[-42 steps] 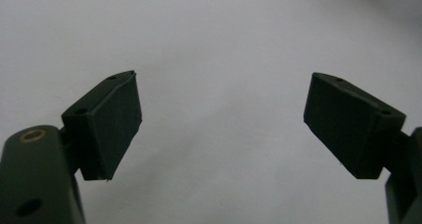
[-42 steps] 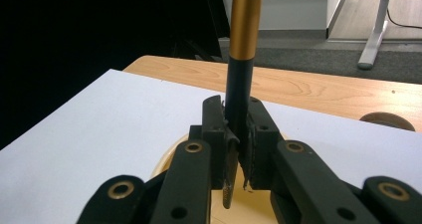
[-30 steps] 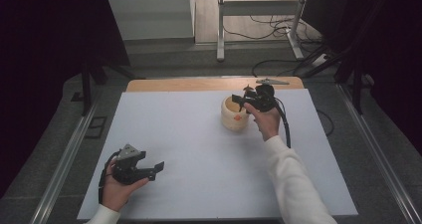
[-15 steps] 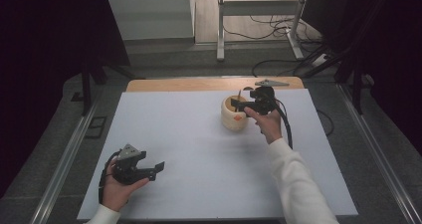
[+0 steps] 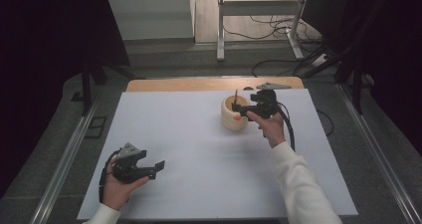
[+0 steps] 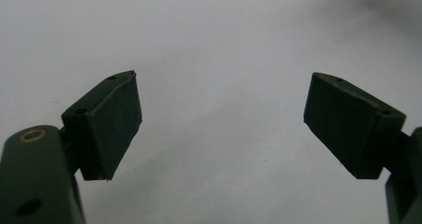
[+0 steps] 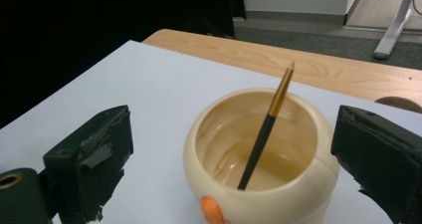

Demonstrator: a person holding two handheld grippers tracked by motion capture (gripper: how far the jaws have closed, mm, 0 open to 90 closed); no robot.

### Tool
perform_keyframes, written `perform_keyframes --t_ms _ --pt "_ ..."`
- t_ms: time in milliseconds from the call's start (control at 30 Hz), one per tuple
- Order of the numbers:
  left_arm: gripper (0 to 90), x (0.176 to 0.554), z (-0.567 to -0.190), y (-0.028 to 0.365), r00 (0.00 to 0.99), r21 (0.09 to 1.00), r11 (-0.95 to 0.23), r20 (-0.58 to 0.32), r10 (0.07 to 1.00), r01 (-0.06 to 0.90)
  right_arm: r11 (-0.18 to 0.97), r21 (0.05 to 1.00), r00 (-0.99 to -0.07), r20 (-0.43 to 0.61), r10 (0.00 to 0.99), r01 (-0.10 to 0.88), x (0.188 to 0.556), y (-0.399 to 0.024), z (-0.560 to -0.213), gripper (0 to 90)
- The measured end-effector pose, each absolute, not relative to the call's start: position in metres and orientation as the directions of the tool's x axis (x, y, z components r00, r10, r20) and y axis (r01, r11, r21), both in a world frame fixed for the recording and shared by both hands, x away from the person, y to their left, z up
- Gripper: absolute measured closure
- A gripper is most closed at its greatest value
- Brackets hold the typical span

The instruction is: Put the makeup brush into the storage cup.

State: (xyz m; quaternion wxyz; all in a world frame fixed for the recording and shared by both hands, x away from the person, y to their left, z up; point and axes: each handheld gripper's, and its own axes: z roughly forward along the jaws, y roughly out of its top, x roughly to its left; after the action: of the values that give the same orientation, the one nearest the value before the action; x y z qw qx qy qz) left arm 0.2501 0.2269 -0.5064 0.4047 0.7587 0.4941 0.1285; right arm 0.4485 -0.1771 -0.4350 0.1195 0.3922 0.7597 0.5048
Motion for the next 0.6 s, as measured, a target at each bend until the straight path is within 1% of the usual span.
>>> perform_keyframes --t_ms 300,500,600 --pt "15.7 0.248 -0.508 0.228 0.472 0.739 -0.181 -0.204 0.858 0.648 0.227 0.854 -0.689 0.191 0.699 0.468 0.431 -0.192 -0.439 4.3" --pt "15.7 0.251 -0.507 0.228 0.467 0.742 -0.175 -0.205 0.86 0.648 0.213 0.857 -0.699 0.213 0.682 0.469 0.421 -0.204 -0.438 4.9" --pt "15.7 0.252 -0.508 0.228 0.471 0.739 -0.179 -0.205 0.858 0.649 0.244 0.856 -0.71 0.183 0.68 0.455 0.416 -0.208 -0.437 5.0"
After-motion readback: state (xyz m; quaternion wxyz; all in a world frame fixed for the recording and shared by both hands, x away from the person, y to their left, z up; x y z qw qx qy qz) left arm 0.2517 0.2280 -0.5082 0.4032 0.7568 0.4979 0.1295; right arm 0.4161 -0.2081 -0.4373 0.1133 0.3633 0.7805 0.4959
